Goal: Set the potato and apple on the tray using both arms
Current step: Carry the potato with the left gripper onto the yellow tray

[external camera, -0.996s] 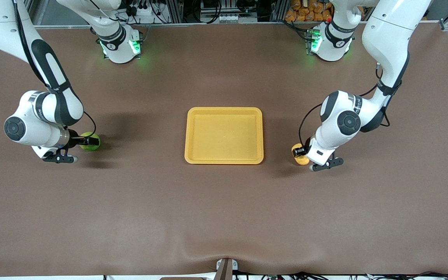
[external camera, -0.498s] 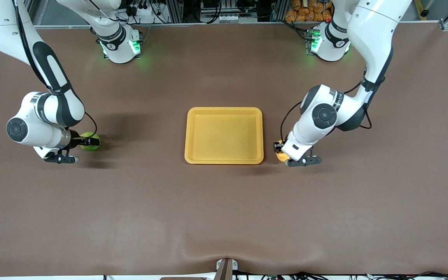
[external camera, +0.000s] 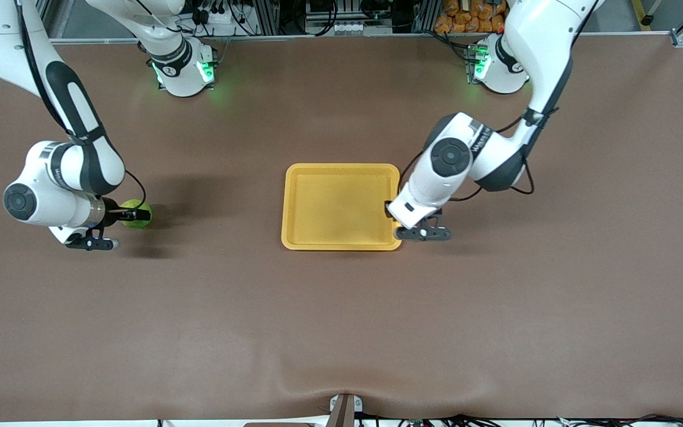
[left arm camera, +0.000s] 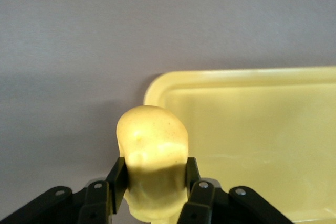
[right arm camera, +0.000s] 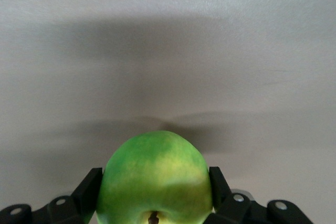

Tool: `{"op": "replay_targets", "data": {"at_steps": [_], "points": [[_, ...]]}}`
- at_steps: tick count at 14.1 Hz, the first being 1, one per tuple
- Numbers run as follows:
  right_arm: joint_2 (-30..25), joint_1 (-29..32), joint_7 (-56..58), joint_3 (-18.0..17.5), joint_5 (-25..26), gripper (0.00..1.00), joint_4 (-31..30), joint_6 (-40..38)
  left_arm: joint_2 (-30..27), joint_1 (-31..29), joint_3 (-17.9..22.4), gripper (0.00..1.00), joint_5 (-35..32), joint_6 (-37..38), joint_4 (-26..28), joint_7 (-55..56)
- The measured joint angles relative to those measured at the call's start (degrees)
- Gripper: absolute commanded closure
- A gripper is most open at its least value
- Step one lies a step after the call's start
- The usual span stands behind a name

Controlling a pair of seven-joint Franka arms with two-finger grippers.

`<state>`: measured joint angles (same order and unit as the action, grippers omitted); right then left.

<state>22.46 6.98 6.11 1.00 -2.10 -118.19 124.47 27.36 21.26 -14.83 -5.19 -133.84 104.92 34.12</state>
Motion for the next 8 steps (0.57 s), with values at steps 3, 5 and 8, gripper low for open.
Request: {"op": "replay_targets", "data": {"at_steps": [3,5,8], "points": [[-1.3,0.0,1.7,-0.2,0.0,1.0,3.1,-4.5,0.8,1.5,0.0,0.87,-1.3,0.0,-0.4,0.0],[-2.5,-0.4,2.5,-0.8,0.0,1.0,3.5,-5.4,2.0,2.6,0.0,0.87,-1.4,0.0,-1.2,0.5],[-3.9,-1.6,2.5,-1.1,0.0,1.0,3.8,-7.3,4.7,4.6,0.2,0.87,-2.3,0.0,-2.7,2.4]]}}
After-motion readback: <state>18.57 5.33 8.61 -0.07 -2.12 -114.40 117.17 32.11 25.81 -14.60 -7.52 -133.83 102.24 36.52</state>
